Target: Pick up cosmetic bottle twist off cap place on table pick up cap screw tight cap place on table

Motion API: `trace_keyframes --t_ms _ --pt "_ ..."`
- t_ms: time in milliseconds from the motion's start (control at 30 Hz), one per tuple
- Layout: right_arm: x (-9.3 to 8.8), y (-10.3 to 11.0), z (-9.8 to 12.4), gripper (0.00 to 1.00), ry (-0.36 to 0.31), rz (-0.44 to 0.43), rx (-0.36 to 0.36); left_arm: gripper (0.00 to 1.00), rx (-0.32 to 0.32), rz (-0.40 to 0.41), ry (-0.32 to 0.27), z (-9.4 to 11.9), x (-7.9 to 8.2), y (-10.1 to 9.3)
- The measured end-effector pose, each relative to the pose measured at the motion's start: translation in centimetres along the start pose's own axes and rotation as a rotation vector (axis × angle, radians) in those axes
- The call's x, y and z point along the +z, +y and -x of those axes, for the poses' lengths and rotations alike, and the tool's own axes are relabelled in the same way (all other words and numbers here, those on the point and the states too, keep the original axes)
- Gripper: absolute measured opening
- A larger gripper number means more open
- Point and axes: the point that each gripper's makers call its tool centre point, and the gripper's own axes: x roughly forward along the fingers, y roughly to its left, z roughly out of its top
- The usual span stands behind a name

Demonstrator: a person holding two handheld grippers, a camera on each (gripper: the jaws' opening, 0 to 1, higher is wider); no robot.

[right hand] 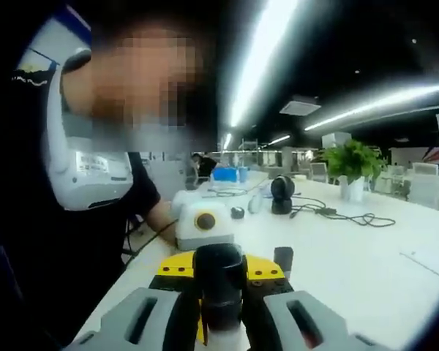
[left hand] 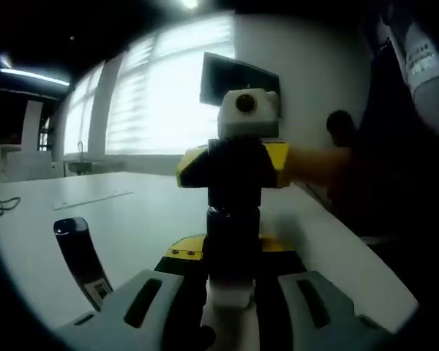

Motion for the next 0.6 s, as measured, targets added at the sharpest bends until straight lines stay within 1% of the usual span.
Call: trace_keyframes --t_ms 200,433,467,600 --pt "0.11 -0.22 0.15 0.15 -0.014 -0.013 -0.049 0.14 0.004 0.004 0.004 -0.01 -0.06 0.08" --pt "0.2 -0.3 0.2 0.15 -0.009 -0.015 -0.115 0.14 0.014 -0.005 0.004 0.06 -0.12 0.18" --pt "0.19 -0.4 0.24 0.15 -0.007 -0.011 -0.137 0.14 0.02 -0.012 0.004 0.07 -0.13 0.21" --pt "0.2 -0.63 0.26 0.15 -0.007 -0.014 -0.188 0.14 0.03 -0.013 0.004 0.12 -0.14 0.36"
